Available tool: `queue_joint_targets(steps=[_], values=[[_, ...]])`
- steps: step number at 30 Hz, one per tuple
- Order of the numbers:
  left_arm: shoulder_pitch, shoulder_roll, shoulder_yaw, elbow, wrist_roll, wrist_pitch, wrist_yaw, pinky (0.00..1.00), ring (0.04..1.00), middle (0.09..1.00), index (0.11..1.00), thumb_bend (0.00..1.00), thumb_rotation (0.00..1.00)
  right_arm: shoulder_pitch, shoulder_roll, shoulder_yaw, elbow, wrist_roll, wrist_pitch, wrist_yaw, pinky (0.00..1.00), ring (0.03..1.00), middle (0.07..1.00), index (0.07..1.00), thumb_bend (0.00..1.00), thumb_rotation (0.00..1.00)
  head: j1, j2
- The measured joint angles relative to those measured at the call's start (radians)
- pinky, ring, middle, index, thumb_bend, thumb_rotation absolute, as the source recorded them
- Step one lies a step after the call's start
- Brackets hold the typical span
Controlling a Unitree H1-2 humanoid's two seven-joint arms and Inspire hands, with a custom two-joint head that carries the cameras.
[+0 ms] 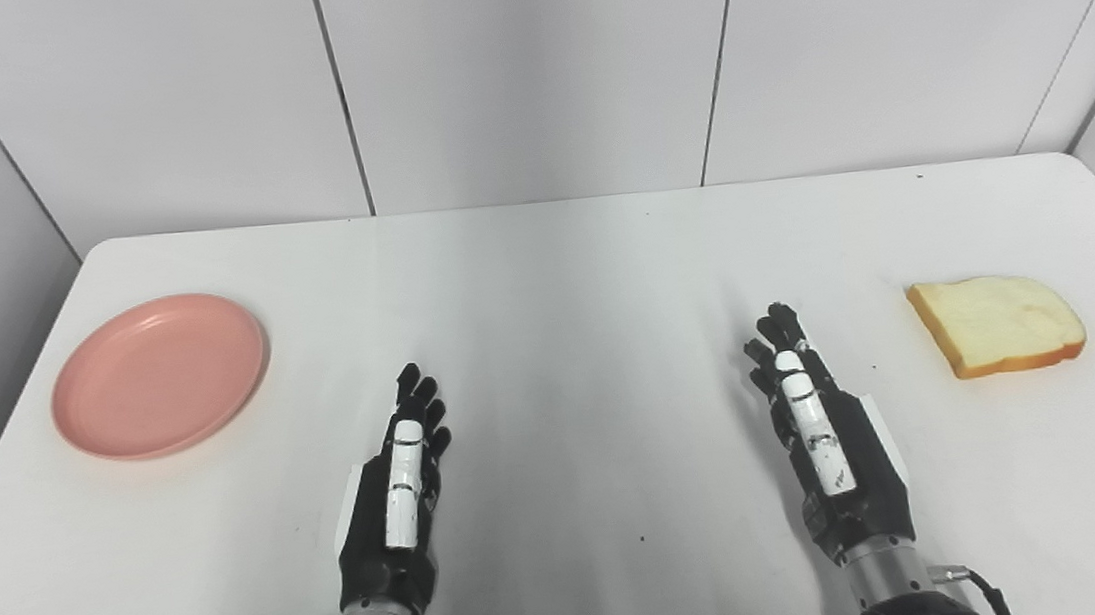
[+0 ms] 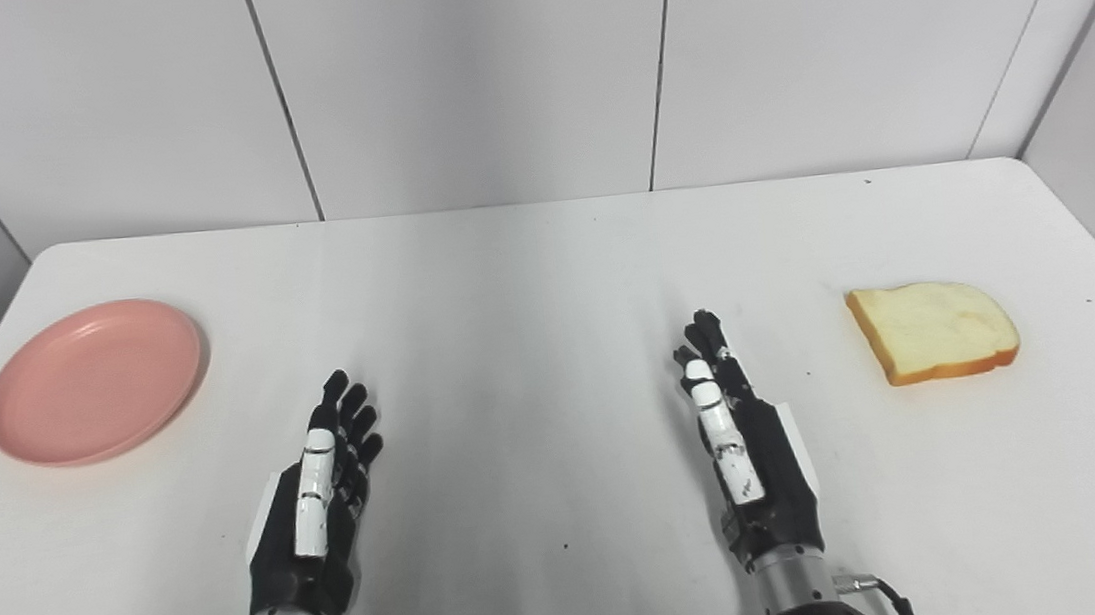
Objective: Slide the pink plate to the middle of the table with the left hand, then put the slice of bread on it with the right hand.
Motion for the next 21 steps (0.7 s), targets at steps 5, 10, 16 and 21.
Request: queue_joint_targets(steps=[5,10,16,21], values=[[0.000,0.001,0.000,0.001,0.000,-0.002,0.000,1.00,1.000,1.000,1.000,0.61,1.00,0.001,0.000,0.000,0.003,0.003,0.000,0.000,0.99,0.955,0.966,0.958,0.62,0.81,0.000,0.003],[0.000,0.002,-0.001,0.000,0.000,-0.004,-0.001,1.00,1.000,1.000,1.000,0.62,1.00,0.001,0.000,0.000,0.016,-0.001,0.000,0.000,0.99,0.959,0.969,0.964,0.61,0.81,0.002,0.003],[0.000,0.002,-0.005,-0.001,0.000,-0.004,-0.001,1.00,1.000,1.000,1.000,0.62,1.00,0.000,0.000,0.001,0.024,-0.005,0.000,0.000,0.99,0.962,0.971,0.969,0.60,0.81,0.000,0.003],[0.000,0.003,-0.005,-0.001,0.000,-0.004,-0.002,1.00,1.000,1.000,1.000,0.62,1.00,0.000,-0.001,0.002,0.038,-0.004,0.000,0.004,1.00,0.966,0.973,0.968,0.62,0.81,0.002,0.003]])
